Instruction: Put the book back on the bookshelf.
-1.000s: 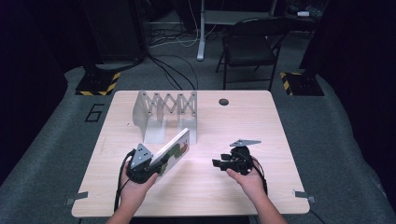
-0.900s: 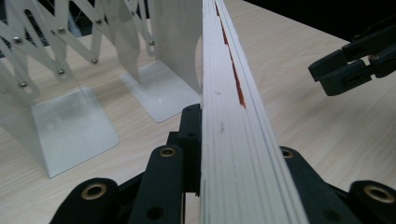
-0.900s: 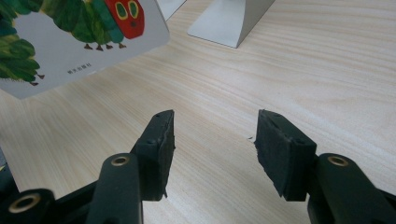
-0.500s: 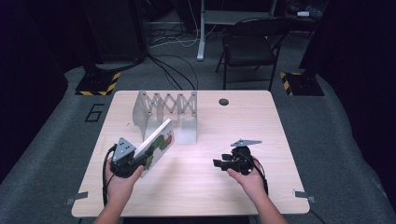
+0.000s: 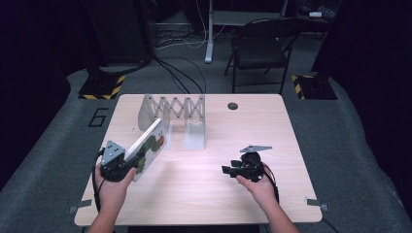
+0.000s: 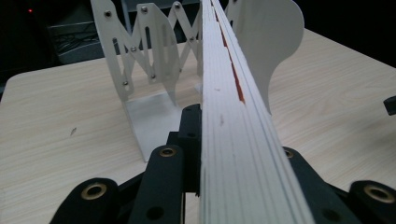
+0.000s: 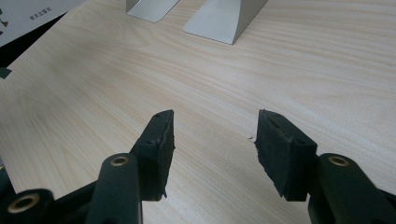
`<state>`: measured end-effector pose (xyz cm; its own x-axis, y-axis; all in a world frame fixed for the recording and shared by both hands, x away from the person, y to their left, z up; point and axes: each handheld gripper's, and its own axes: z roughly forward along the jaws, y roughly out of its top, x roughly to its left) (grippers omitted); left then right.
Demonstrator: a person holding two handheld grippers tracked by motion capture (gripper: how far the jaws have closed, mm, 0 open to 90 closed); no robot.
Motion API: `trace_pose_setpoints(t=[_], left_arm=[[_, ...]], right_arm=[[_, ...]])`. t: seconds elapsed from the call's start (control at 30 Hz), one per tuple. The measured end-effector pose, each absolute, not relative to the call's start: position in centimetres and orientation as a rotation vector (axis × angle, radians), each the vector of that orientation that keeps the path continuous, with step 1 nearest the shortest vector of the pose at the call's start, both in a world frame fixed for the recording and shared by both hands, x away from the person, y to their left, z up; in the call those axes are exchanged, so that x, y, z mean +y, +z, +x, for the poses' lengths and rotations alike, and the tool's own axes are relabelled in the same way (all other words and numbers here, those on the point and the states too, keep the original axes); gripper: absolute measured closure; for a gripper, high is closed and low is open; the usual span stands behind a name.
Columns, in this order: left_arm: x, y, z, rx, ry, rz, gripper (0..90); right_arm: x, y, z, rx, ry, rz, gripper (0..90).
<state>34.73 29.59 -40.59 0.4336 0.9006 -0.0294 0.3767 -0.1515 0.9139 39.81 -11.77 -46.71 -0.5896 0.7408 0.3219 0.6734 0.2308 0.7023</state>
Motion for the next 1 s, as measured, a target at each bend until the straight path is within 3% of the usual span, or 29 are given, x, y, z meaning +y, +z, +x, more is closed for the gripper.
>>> trace_pose_setpoints(t=[1.0], left_arm=[[30.4, -40.7, 37.2, 1.210, 0.765, 1.662, 75.7]], right_arm=[[-11.9, -46.7, 39.8, 2.402, 1.303, 1.384, 46.9]])
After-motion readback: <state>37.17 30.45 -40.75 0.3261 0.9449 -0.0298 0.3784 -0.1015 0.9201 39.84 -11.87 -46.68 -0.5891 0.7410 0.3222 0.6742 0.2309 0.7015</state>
